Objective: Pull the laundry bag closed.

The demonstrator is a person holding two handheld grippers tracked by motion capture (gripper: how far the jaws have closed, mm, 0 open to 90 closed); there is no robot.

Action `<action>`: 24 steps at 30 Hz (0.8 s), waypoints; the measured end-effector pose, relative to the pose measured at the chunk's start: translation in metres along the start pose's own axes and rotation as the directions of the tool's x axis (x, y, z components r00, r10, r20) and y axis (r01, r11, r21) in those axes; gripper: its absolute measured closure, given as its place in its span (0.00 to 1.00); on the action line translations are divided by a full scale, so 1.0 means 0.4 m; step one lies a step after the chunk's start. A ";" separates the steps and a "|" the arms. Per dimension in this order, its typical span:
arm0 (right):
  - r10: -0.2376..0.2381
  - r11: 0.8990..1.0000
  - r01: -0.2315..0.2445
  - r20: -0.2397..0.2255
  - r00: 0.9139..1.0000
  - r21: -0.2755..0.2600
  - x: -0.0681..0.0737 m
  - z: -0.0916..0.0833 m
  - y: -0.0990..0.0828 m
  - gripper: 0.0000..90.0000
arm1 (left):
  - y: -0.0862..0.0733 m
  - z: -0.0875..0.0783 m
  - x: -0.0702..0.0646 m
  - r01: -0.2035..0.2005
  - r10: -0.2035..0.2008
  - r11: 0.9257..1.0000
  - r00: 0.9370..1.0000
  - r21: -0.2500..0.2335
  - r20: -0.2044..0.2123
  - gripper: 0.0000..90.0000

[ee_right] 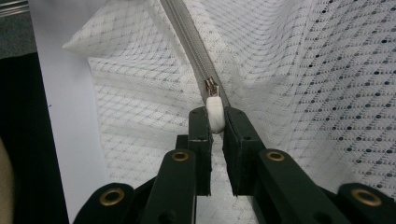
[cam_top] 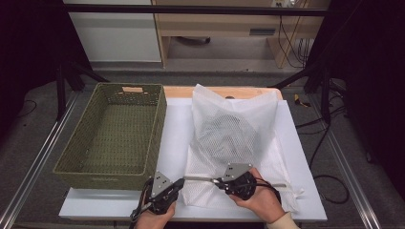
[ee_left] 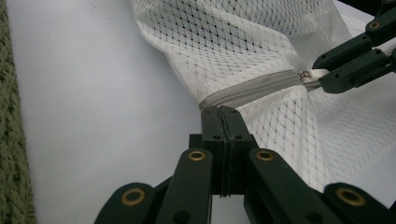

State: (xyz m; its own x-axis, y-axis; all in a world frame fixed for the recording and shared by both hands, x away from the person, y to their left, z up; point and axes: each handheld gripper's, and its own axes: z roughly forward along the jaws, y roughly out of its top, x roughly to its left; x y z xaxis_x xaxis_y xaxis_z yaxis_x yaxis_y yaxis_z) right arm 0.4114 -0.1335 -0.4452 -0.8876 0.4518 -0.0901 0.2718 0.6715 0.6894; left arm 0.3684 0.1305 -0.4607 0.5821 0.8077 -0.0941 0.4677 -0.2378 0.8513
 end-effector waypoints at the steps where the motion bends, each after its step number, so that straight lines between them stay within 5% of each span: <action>1: -0.007 1.000 0.007 0.001 1.000 -0.002 -0.001 -0.001 -0.001 0.91 | 0.000 0.000 0.000 -0.004 0.004 1.000 1.000 0.004 -0.002 1.00; 24: 0.002 1.000 -0.002 0.011 1.000 0.006 -0.009 -0.020 -0.030 0.91 | -0.001 0.001 -0.001 -0.004 0.004 1.000 1.000 0.008 -0.001 1.00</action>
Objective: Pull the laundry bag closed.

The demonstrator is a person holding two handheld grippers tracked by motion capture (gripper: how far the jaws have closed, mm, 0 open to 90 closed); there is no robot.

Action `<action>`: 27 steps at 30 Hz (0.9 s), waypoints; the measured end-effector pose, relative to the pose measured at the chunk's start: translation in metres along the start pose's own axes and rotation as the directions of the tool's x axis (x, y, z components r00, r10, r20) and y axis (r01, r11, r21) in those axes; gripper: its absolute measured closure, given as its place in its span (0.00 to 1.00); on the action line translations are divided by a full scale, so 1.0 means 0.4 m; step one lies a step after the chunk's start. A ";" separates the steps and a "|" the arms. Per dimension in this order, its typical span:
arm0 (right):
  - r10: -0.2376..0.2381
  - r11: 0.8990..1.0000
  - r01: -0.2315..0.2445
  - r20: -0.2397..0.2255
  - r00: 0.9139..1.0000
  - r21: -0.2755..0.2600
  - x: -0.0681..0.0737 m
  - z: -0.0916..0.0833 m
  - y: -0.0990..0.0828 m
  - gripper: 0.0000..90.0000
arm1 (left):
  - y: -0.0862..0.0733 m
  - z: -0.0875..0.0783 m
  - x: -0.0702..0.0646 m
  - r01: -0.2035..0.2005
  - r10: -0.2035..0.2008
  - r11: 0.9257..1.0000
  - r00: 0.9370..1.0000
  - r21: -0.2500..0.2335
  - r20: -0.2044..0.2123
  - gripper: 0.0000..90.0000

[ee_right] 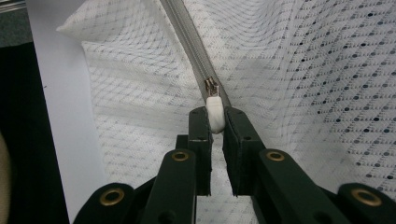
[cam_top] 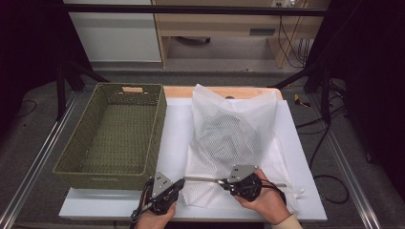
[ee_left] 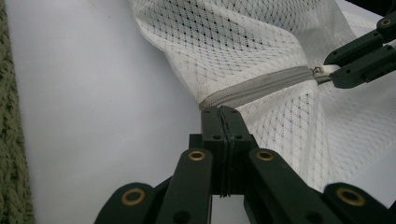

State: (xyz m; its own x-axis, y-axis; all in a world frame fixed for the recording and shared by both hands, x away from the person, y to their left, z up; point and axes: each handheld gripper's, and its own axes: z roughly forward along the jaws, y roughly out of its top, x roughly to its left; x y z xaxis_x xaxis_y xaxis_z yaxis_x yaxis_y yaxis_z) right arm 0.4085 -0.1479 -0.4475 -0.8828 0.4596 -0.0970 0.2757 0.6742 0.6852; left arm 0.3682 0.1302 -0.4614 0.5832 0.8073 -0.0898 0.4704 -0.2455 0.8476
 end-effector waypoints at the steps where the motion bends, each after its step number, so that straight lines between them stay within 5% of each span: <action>1: 0.000 1.000 0.000 -0.001 1.000 -0.001 -0.001 -0.001 -0.002 0.91 | 0.000 0.000 0.000 0.000 0.000 1.000 1.000 -0.001 0.000 1.00; 27: 0.042 0.999 -0.043 0.038 0.998 0.014 -0.031 -0.044 -0.072 0.91 | 0.003 -0.003 0.001 -0.008 0.008 1.000 1.000 -0.002 -0.002 1.00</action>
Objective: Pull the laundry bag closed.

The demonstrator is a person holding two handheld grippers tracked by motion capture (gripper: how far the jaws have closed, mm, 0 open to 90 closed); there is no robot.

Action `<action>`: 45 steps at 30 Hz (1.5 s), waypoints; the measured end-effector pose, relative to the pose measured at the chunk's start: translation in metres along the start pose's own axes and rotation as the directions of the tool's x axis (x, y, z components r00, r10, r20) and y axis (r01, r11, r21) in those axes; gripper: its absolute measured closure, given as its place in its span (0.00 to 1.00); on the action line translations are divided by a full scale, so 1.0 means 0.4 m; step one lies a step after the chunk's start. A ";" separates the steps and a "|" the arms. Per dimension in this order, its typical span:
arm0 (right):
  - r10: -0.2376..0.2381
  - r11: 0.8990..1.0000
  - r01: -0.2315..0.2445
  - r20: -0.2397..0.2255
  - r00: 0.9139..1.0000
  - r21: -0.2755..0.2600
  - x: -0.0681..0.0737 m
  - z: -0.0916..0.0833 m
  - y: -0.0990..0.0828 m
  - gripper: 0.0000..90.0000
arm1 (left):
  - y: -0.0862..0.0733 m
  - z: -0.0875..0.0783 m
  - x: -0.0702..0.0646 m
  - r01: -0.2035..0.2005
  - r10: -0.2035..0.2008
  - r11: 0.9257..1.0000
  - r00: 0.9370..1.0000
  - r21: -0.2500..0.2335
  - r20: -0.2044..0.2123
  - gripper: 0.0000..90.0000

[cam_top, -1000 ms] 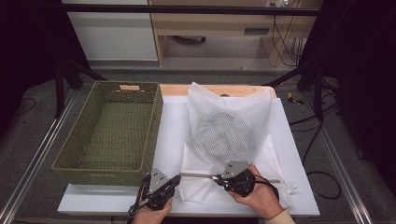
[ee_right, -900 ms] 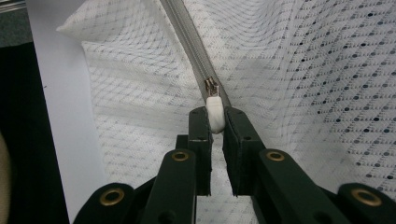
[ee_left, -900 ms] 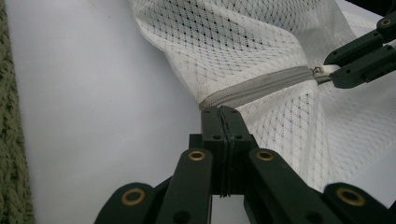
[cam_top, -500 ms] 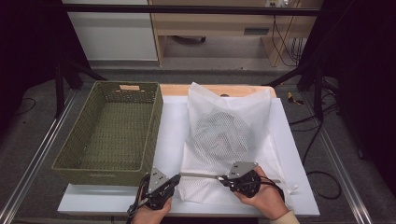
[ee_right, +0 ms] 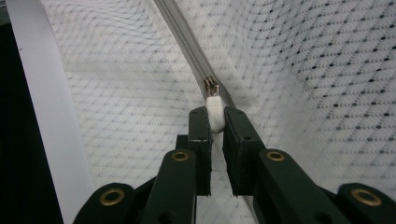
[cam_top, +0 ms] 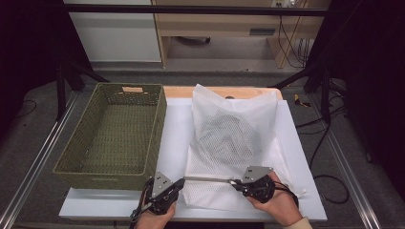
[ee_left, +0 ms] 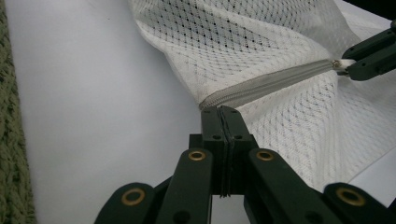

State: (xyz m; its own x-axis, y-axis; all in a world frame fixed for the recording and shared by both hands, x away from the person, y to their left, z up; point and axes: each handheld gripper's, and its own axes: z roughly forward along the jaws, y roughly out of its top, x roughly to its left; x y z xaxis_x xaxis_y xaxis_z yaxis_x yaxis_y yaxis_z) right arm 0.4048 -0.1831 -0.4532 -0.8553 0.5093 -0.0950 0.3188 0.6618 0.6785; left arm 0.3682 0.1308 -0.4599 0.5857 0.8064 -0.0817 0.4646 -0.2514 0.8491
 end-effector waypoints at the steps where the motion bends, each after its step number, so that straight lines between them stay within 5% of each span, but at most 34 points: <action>1: 0.001 1.000 -0.001 0.002 1.000 0.000 -0.002 -0.002 -0.004 0.91 | 0.000 0.000 0.000 0.002 -0.002 1.000 1.000 0.000 0.000 1.00; 45: 0.052 0.998 -0.054 0.043 0.998 0.040 -0.053 -0.074 -0.096 0.91 | -0.004 0.000 0.004 0.014 -0.014 1.000 1.000 0.001 -0.006 1.00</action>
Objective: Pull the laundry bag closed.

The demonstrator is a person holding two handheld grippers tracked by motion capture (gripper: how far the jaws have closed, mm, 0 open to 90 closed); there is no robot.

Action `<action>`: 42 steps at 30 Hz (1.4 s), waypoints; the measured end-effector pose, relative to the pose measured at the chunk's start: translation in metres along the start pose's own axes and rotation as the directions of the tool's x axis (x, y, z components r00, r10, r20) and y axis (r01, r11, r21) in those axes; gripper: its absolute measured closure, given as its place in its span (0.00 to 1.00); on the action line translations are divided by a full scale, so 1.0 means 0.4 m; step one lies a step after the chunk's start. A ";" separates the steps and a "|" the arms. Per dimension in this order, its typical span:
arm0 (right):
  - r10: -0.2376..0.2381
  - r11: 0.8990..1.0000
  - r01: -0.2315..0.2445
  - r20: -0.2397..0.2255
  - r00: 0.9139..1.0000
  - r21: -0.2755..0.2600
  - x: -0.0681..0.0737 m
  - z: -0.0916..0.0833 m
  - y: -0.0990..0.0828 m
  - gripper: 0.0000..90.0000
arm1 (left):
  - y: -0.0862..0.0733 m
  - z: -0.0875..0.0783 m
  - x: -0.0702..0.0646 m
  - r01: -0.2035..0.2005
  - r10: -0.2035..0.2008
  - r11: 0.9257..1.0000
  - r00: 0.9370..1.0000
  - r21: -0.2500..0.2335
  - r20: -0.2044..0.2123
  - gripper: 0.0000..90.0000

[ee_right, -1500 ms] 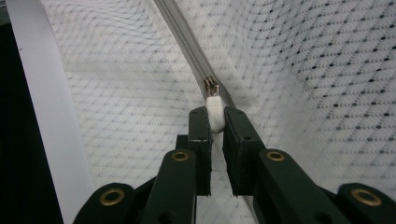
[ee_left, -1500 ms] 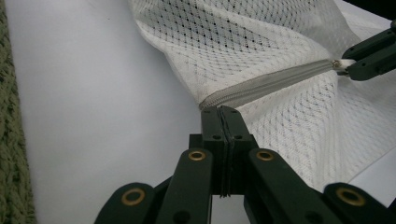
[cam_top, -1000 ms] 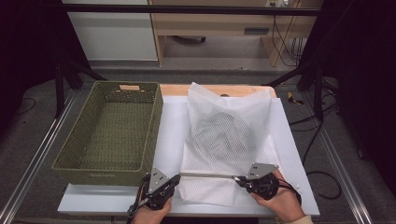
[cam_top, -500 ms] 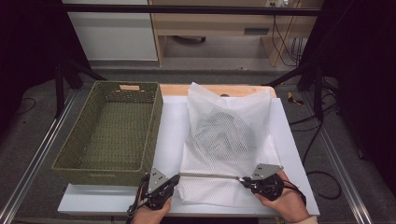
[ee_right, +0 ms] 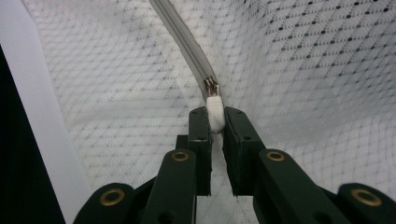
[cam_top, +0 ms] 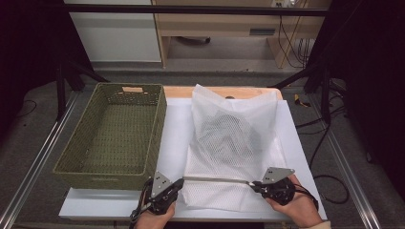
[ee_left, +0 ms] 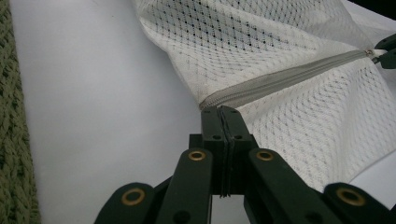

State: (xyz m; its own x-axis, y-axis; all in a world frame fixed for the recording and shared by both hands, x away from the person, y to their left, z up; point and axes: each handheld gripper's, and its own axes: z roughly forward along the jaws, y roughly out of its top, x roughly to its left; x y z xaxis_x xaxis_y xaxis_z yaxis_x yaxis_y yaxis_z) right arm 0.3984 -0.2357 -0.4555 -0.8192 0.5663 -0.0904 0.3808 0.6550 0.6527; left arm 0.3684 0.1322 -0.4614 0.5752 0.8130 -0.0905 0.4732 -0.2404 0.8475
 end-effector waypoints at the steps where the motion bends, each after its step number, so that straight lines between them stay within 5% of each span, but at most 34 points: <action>1: 0.000 1.000 0.000 0.000 1.000 0.000 0.000 0.000 0.000 0.91 | 0.000 0.000 0.000 0.000 0.000 1.000 1.000 0.000 0.000 1.00; 42: 0.028 0.999 -0.030 0.029 0.999 0.042 -0.049 -0.063 -0.052 0.91 | -0.002 0.002 -0.003 0.001 -0.001 1.000 1.000 0.003 -0.001 1.00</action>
State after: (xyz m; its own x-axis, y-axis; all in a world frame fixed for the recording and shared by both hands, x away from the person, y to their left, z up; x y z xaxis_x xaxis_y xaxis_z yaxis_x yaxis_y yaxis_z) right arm 0.3957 -0.2731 -0.4483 -0.7952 0.5991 -0.0937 0.4227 0.6584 0.6227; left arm 0.3680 0.1308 -0.4623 0.5738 0.8139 -0.0910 0.4762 -0.2412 0.8456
